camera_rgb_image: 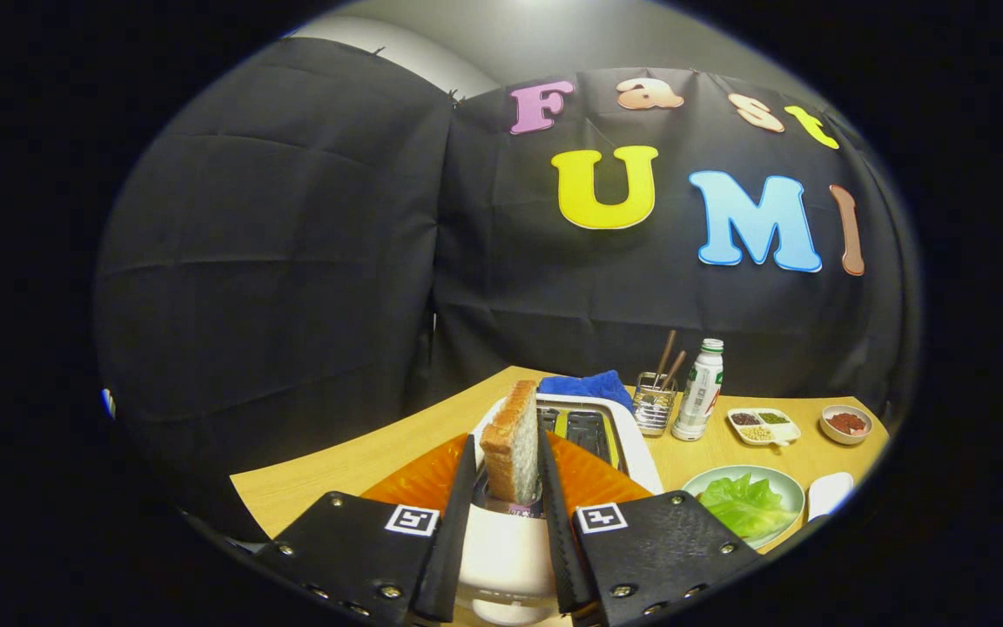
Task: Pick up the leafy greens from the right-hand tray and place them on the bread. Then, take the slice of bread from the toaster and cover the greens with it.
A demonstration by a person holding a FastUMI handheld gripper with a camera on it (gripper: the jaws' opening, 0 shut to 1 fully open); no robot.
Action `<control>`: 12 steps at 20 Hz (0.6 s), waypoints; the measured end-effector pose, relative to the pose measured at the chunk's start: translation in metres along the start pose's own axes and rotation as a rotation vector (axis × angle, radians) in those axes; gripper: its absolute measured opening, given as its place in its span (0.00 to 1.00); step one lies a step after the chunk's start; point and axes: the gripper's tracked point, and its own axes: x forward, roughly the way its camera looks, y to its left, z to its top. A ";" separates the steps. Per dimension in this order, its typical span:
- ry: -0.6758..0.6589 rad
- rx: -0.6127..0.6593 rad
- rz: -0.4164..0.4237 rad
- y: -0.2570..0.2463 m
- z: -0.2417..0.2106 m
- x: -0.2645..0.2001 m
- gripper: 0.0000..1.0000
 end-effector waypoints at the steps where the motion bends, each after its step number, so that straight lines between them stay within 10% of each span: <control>1: -0.019 0.006 -0.006 -0.001 0.003 -0.001 0.34; 5: -0.020 0.030 -0.025 -0.010 0.003 0.003 0.07; 12: -0.073 0.015 0.007 -0.007 0.021 -0.002 0.07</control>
